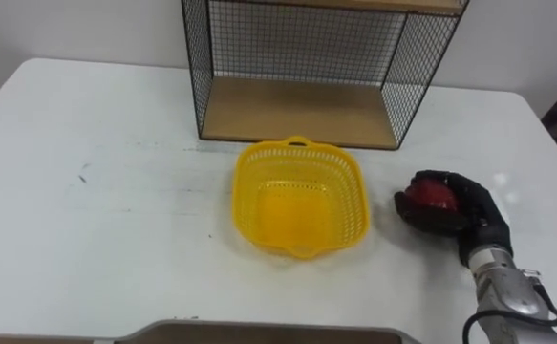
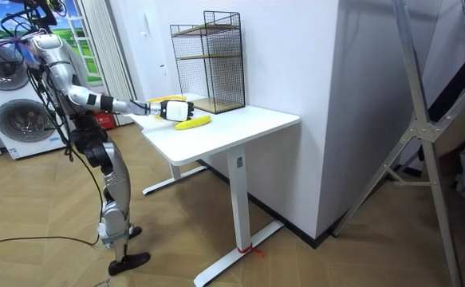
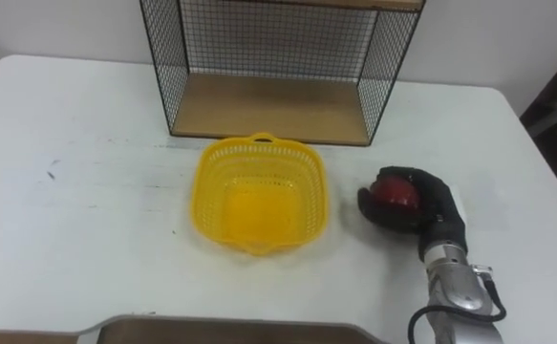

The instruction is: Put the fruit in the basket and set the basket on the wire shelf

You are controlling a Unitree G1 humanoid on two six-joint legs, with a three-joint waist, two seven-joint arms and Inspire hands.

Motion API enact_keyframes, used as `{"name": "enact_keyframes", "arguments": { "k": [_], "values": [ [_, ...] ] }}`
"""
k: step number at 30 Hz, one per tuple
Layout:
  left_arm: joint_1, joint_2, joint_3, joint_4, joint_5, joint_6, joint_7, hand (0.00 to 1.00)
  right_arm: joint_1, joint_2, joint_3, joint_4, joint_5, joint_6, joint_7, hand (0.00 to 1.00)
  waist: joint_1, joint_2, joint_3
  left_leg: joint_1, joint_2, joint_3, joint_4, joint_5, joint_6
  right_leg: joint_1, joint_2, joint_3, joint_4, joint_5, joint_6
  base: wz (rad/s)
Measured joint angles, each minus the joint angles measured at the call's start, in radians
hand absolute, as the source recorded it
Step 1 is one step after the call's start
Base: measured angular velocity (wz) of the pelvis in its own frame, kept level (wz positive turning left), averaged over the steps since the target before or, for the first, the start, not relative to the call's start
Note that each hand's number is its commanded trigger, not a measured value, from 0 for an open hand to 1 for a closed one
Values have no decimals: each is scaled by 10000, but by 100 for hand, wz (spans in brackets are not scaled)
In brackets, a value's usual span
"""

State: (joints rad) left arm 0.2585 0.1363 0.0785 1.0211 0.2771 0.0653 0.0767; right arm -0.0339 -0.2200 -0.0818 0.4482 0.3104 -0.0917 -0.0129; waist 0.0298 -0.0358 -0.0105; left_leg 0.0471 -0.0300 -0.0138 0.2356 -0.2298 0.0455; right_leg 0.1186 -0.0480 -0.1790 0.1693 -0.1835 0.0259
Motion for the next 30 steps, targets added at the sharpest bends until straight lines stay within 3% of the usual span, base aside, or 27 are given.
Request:
{"name": "enact_keyframes", "arguments": {
  "k": [2,6,12,15,18,24,30],
  "values": [
    [15,-117,-17,71,-10,-58,0,0,262,12,19,-706,190,57,22,100,2,189,8,72,3,83,-47,4,4,9,9,117,-2,8,6,-13],
    [46,-107,-42,309,-110,-246,0,0,694,116,202,-1797,822,57,35,100,-31,260,41,171,14,103,-158,25,-8,40,25,144,-7,7,6,-4],
    [-26,-107,-42,595,-99,-421,-3,0,691,118,200,-2782,1018,57,31,100,10,73,144,126,20,126,-188,25,-9,-36,30,137,-1,7,6,-1],
    [23,-94,-50,588,-88,-410,-5,0,689,134,203,-3237,1132,57,4,100,35,-57,83,-12,12,126,-122,26,-7,-167,22,135,7,8,5,0],
    [34,-88,-89,535,-11,-382,-29,0,677,183,241,-3763,1057,59,-77,100,37,-48,83,-24,9,121,-114,26,-6,-175,20,124,-7,8,6,0],
    [-42,-56,-247,419,4,-370,-43,0,616,196,953,-4411,-549,58,-20,100,37,26,108,-124,24,119,-128,24,-10,-298,40,152,-3,8,6,0],
    [-90,-52,-246,390,10,-361,-50,0,606,175,1080,-4607,-2118,60,532,100,101,35,104,-204,22,134,-143,25,-9,-386,43,285,1,8,6,0]
  ]
}}
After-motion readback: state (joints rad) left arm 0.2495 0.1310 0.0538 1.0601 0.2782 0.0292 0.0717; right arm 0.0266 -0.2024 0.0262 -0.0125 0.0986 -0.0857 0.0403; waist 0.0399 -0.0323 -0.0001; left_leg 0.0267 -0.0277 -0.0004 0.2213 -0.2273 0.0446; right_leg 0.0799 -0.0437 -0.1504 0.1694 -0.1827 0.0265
